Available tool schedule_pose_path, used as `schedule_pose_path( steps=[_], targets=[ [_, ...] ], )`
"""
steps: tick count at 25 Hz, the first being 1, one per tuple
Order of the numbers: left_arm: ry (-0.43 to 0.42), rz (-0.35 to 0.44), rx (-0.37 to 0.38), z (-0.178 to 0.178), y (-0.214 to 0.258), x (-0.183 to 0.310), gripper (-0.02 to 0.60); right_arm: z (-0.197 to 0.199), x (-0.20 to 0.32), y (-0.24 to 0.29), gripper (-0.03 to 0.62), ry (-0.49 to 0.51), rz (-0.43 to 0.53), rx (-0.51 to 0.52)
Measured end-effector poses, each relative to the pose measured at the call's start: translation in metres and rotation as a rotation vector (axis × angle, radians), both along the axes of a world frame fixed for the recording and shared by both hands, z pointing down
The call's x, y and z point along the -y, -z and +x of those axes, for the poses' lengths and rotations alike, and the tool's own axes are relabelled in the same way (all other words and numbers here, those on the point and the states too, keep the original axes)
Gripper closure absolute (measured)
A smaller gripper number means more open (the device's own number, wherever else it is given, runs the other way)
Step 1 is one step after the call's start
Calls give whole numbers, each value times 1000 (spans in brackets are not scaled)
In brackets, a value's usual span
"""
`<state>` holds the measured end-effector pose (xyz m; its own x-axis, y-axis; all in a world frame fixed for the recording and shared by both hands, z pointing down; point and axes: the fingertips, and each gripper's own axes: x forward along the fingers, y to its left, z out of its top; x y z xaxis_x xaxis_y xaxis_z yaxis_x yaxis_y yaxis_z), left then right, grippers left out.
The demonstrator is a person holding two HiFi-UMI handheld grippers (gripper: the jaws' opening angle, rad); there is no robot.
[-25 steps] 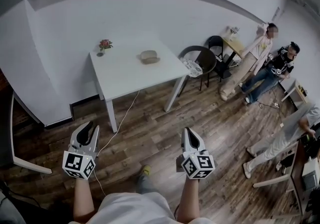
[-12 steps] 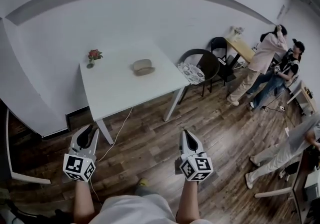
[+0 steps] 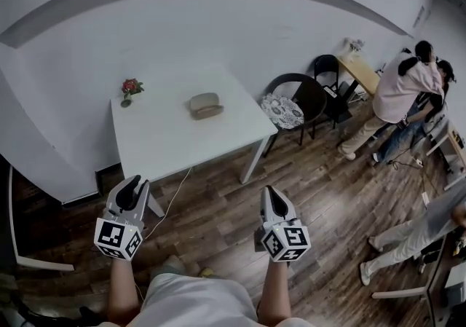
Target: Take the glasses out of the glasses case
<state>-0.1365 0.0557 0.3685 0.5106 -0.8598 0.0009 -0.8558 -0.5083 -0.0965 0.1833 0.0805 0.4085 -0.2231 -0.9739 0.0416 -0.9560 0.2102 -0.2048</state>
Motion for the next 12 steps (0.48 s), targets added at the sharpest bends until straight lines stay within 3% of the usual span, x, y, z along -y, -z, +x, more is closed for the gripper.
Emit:
schedule_pose_path(
  steps=[12],
  targets=[
    [-17, -1, -13, 19, -15, 95, 491, 16, 96, -14, 591, 5, 0, -1]
  ],
)
